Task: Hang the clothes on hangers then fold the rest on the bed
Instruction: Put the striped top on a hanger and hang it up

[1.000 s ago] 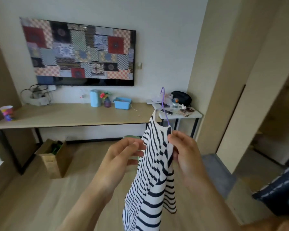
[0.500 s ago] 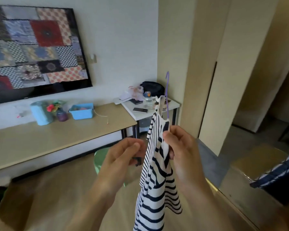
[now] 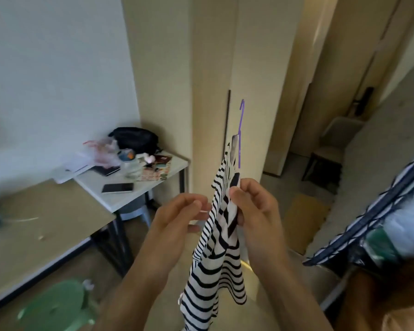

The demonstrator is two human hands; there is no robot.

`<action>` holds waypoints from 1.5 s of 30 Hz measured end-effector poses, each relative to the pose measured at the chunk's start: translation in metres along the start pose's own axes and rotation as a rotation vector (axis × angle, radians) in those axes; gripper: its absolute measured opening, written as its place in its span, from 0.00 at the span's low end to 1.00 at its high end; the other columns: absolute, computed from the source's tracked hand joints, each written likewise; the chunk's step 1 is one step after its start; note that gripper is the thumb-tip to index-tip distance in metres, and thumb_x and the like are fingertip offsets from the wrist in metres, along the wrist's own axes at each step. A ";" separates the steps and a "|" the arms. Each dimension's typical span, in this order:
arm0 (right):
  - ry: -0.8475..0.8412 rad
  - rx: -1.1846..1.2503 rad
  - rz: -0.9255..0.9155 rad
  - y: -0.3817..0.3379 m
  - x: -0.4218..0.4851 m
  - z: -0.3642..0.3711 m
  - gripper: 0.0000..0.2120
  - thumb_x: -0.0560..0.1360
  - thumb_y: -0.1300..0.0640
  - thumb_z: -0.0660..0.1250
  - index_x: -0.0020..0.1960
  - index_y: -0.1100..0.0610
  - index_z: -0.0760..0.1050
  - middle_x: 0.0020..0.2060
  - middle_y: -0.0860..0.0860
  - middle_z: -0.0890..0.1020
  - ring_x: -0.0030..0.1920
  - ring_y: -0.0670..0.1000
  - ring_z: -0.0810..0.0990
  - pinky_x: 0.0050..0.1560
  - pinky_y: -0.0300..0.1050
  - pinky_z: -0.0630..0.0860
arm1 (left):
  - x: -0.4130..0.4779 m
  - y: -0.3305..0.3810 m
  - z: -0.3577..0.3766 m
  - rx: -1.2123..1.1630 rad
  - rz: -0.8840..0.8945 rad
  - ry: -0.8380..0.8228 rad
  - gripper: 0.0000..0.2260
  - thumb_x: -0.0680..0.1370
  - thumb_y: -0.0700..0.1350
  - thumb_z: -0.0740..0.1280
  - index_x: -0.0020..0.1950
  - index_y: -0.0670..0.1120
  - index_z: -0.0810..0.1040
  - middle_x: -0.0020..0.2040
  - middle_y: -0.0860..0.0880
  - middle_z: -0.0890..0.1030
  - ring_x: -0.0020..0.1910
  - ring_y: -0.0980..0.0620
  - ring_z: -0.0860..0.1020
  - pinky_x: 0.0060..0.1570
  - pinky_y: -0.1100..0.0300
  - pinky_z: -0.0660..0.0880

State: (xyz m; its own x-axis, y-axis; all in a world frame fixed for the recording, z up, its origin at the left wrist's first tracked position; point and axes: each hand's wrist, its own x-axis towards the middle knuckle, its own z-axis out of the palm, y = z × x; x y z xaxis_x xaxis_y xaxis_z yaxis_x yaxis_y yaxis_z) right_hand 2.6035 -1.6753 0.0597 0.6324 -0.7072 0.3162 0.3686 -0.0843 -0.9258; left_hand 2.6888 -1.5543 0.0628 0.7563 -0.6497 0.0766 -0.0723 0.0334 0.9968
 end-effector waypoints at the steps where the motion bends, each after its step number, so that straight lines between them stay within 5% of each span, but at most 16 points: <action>1: 0.028 -0.016 -0.007 0.007 0.014 0.001 0.15 0.79 0.57 0.66 0.42 0.67 0.67 0.32 0.61 0.66 0.33 0.56 0.62 0.35 0.48 0.64 | 0.022 -0.004 -0.001 0.003 0.008 -0.034 0.11 0.83 0.43 0.61 0.52 0.48 0.84 0.50 0.50 0.86 0.53 0.51 0.83 0.57 0.51 0.78; 8: 0.245 -0.138 -0.048 0.050 0.139 0.014 0.16 0.81 0.61 0.64 0.41 0.69 0.65 0.32 0.67 0.63 0.32 0.57 0.60 0.31 0.44 0.61 | 0.193 -0.009 -0.009 -0.036 0.015 -0.274 0.10 0.83 0.43 0.61 0.53 0.46 0.83 0.49 0.51 0.86 0.51 0.52 0.83 0.55 0.53 0.78; 19: 0.462 -0.207 -0.056 0.084 0.316 -0.051 0.13 0.81 0.63 0.62 0.39 0.65 0.67 0.32 0.56 0.66 0.30 0.48 0.63 0.31 0.39 0.64 | 0.396 -0.033 0.067 -0.069 -0.001 -0.556 0.11 0.83 0.40 0.60 0.52 0.44 0.82 0.49 0.50 0.86 0.50 0.50 0.83 0.48 0.59 0.76; 28: 0.468 -0.230 -0.079 0.121 0.474 -0.177 0.15 0.82 0.63 0.61 0.40 0.71 0.64 0.32 0.56 0.65 0.30 0.49 0.62 0.31 0.40 0.64 | 0.546 -0.048 0.194 -0.058 -0.019 -0.548 0.10 0.83 0.40 0.60 0.54 0.42 0.81 0.51 0.47 0.86 0.51 0.48 0.83 0.50 0.57 0.77; 33: 0.466 -0.240 -0.081 0.126 0.566 -0.244 0.13 0.82 0.62 0.62 0.40 0.67 0.67 0.32 0.56 0.69 0.32 0.52 0.67 0.34 0.43 0.68 | 0.626 -0.040 0.269 -0.032 0.028 -0.551 0.11 0.84 0.43 0.60 0.52 0.48 0.83 0.50 0.51 0.86 0.53 0.49 0.83 0.59 0.46 0.77; 40: 0.491 -0.214 -0.099 0.143 0.688 -0.324 0.13 0.77 0.56 0.64 0.41 0.66 0.69 0.36 0.59 0.71 0.37 0.57 0.68 0.39 0.52 0.67 | 0.744 -0.043 0.360 -0.078 0.024 -0.624 0.10 0.75 0.53 0.63 0.45 0.58 0.84 0.50 0.51 0.86 0.54 0.49 0.82 0.58 0.47 0.76; 45: 0.534 -0.239 -0.100 0.162 0.775 -0.371 0.11 0.79 0.57 0.64 0.43 0.64 0.72 0.33 0.58 0.72 0.35 0.56 0.70 0.37 0.49 0.69 | 0.831 -0.057 0.418 -0.105 0.056 -0.681 0.09 0.82 0.45 0.63 0.49 0.48 0.83 0.49 0.47 0.85 0.54 0.45 0.82 0.54 0.51 0.76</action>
State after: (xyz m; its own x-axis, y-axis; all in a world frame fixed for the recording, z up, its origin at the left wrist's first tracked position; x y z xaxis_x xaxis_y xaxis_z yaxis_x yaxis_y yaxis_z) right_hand 2.9006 -2.4969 0.0781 0.1495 -0.9376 0.3140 0.2059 -0.2810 -0.9373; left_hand 3.0495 -2.4136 0.0605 0.1741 -0.9760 0.1312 -0.0099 0.1315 0.9913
